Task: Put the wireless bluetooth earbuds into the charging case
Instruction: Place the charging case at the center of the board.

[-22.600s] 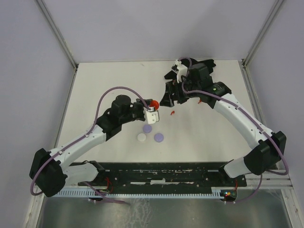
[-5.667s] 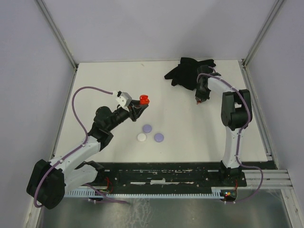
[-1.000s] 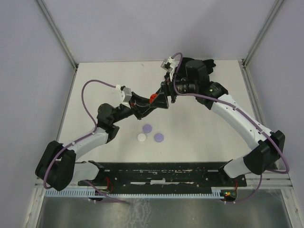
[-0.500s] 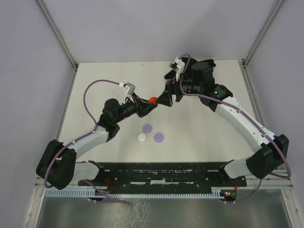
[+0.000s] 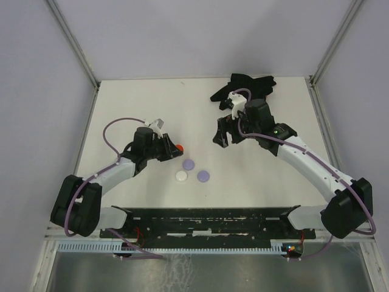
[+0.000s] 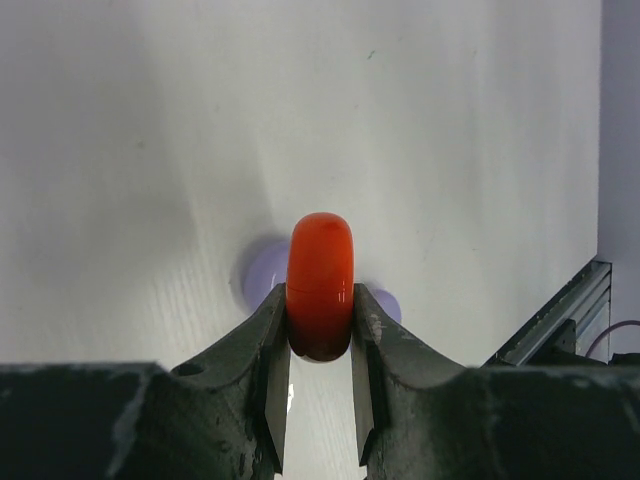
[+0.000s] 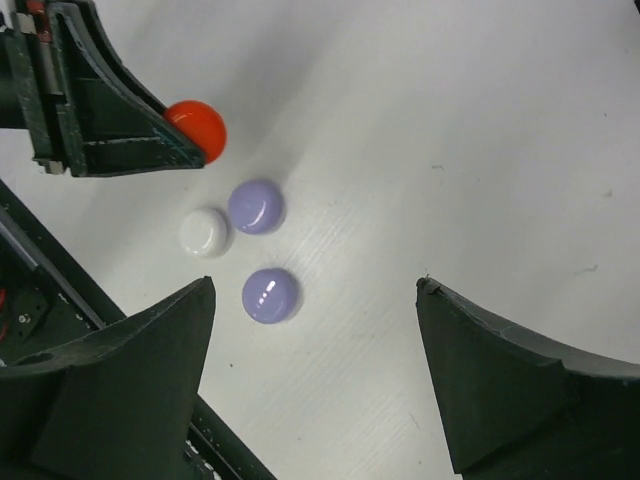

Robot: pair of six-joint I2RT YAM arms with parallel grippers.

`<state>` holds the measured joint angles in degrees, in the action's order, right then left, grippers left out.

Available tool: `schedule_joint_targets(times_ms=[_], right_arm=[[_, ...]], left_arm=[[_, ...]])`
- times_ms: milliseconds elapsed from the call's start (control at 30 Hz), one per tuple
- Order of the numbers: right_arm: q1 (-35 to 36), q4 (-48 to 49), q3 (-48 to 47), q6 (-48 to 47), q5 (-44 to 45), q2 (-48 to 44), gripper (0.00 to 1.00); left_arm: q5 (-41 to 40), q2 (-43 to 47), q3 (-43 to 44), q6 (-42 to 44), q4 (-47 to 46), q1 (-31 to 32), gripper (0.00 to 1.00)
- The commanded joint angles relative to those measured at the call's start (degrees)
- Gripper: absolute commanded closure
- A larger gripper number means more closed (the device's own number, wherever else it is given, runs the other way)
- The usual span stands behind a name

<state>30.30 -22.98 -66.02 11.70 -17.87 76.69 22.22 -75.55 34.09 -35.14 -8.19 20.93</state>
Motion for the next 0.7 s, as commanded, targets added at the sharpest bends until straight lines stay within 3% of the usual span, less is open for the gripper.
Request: schedule_joint_targets(times_ms=[0, 233, 367, 500, 667], right_arm=[[-0.1, 0.6, 2.6, -0.7, 6.4, -4.1, 0.11], [-0.2, 0.0, 7.3, -0.3, 9.0, -9.4, 0.1], [-0.1, -1.8, 8.7, -0.4, 11.2, -12.8, 0.1], [-0.1, -4.3, 8.5, -0.4, 13.1, -15.9, 0.1], [-0.2, -8.5, 7.6, -0.7, 19.8, -19.2, 0.07]], left_arm=[[-1.2, -1.3, 0.4, -1.5, 8.9, -0.6, 0.87], [0.7, -5.8, -1.6, -3.7, 8.5, -0.6, 0.77], [0.3, -5.5, -2.0, -3.8, 7.7, -0.5, 0.6], [-1.0, -4.4, -1.3, -3.6, 9.3, -0.5, 0.49], [-8.7, 3.1, -1.8, -2.9, 15.8, -0.5, 0.35]])
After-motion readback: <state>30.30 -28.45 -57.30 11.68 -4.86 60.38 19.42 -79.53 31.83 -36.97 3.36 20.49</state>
